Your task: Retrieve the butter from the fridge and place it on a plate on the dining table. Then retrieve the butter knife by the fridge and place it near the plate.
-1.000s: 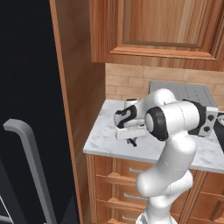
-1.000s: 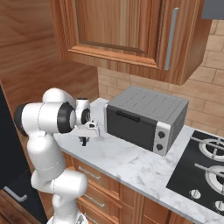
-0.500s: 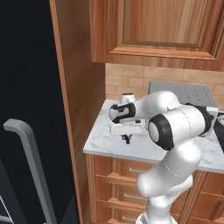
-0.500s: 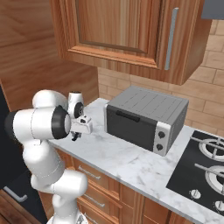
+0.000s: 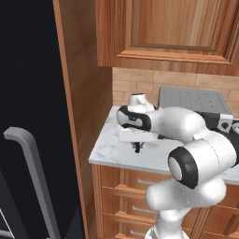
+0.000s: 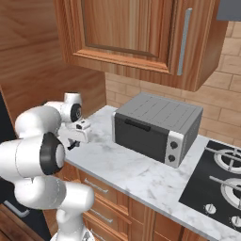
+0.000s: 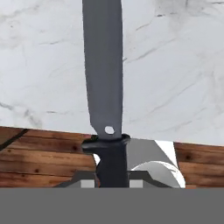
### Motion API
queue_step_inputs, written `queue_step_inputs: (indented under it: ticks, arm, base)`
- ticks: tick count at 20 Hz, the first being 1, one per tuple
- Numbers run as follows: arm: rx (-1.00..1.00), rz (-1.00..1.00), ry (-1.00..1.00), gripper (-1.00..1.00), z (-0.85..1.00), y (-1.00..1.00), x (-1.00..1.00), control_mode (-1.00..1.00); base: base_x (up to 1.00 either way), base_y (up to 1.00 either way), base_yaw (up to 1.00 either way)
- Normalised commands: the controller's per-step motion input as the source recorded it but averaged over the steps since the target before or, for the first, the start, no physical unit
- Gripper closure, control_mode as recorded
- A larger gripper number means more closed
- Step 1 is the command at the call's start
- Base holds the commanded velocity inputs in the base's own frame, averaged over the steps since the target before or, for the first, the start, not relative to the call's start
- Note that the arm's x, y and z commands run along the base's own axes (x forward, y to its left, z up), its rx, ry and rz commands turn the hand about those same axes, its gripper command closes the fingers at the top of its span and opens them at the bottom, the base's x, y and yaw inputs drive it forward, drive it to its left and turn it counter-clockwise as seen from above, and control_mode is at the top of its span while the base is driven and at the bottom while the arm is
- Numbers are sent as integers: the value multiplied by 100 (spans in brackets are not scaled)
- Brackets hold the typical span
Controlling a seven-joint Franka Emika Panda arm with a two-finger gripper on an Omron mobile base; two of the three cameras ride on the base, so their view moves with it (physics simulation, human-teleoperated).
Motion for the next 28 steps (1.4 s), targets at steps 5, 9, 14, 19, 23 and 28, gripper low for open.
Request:
queue_step_inputs:
  ticks: [5, 9, 14, 19, 23, 28]
  arm:
    - [-4, -10, 0, 100, 75, 0, -72, -100]
    - [-6, -7, -7, 100, 72, 0, -67, -100]
    - [-12, -1, -19, 100, 57, 0, -43, -100]
    - [-9, 4, -20, 100, 38, -3, -26, -100]
    - [0, 15, 0, 100, 23, -21, -39, -100]
    - [0, 11, 1, 100, 24, -26, -39, -100]
  base:
    - [0, 0, 0]
    - [0, 0, 0]
    - [0, 0, 0]
    - [0, 0, 0]
    - [0, 0, 0]
    - [0, 0, 0]
